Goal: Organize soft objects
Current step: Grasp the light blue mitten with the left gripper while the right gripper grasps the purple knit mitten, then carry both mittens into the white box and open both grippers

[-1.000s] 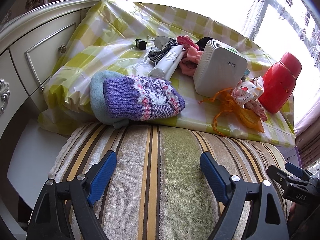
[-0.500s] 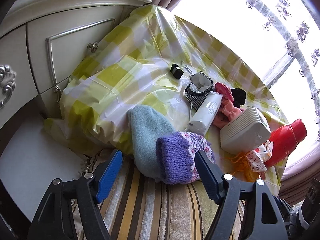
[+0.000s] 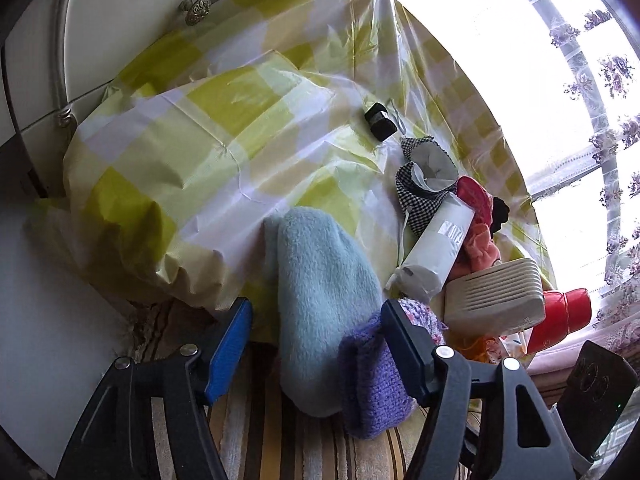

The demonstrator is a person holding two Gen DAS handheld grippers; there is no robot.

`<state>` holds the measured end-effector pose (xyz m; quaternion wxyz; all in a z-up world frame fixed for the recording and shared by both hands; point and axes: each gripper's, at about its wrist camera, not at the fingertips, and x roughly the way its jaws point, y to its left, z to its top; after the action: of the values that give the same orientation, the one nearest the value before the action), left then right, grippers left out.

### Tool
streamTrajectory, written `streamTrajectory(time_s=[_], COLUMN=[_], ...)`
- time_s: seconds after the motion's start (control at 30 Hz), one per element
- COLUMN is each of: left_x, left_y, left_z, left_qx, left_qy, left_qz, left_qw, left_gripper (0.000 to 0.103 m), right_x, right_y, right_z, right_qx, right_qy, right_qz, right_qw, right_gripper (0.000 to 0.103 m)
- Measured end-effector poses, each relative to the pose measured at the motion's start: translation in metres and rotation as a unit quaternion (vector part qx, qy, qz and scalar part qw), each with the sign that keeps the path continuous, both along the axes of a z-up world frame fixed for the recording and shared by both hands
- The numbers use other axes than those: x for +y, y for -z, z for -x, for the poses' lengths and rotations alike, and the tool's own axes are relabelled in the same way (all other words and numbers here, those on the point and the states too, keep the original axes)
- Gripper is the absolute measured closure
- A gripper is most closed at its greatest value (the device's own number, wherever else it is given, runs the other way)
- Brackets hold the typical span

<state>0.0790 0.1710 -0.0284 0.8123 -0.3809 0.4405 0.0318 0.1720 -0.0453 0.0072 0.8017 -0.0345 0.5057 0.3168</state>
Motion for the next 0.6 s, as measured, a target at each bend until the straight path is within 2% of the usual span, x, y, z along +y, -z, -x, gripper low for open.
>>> streamTrajectory(time_s=[0.07,0.13,0.2,0.27,0.3,0.33,0.37,0.43,0.47,0.5,0.53,0.6], left_x=[0.002,0.005,0.007,0.005,0.003,0.002,0.001,0.000,0.000,0.000,0.000,-0.001], left_y=[0.001,0.002,0.006,0.008,0.008,0.008,0.008,0.003,0.001,-0.002,-0.004,-0.009], left_z=[-0.003,-0.005,-0.007,-0.009,-0.010,-0.010,-0.009,-0.008,-0.008,-0.007,-0.006,-0.002], left_qx=[-0.002,-0.006,-0.009,-0.006,-0.006,-0.008,-0.010,-0.016,-0.019,-0.022,-0.025,-0.030], left_qy=[0.001,0.001,0.006,0.011,0.014,0.015,0.017,0.018,0.019,0.019,0.020,0.020], left_qz=[0.004,0.012,0.040,0.042,0.039,0.040,0.040,0.031,0.030,0.029,0.029,0.030], left_qw=[1.0000,0.9999,0.9991,0.9991,0.9991,0.9990,0.9990,0.9992,0.9992,0.9991,0.9991,0.9989], left_gripper=[0.038,0.046,0.056,0.059,0.064,0.068,0.074,0.083,0.089,0.093,0.095,0.095], right_x=[0.007,0.013,0.018,0.021,0.022,0.023,0.024,0.023,0.023,0.021,0.020,0.015], right_y=[0.006,0.011,0.015,0.020,0.022,0.022,0.021,0.016,0.015,0.014,0.012,0.009], right_z=[-0.007,-0.011,-0.016,-0.021,-0.022,-0.021,-0.019,-0.016,-0.014,-0.012,-0.010,-0.006], right_qx=[0.008,0.013,0.019,0.027,0.032,0.033,0.031,0.022,0.022,0.022,0.024,0.024], right_qy=[-0.005,-0.006,-0.008,-0.004,-0.005,-0.010,-0.014,-0.018,-0.021,-0.021,-0.022,-0.021], right_qz=[0.006,0.015,0.017,0.022,0.024,0.023,0.022,0.020,0.019,0.017,0.014,0.009], right_qw=[1.000,1.000,1.000,0.999,0.999,0.999,0.999,0.999,0.999,0.999,0.999,0.999], right_gripper=[0.000,0.000,0.000,0.000,0.003,0.010,0.012,0.028,0.032,0.043,0.050,0.053])
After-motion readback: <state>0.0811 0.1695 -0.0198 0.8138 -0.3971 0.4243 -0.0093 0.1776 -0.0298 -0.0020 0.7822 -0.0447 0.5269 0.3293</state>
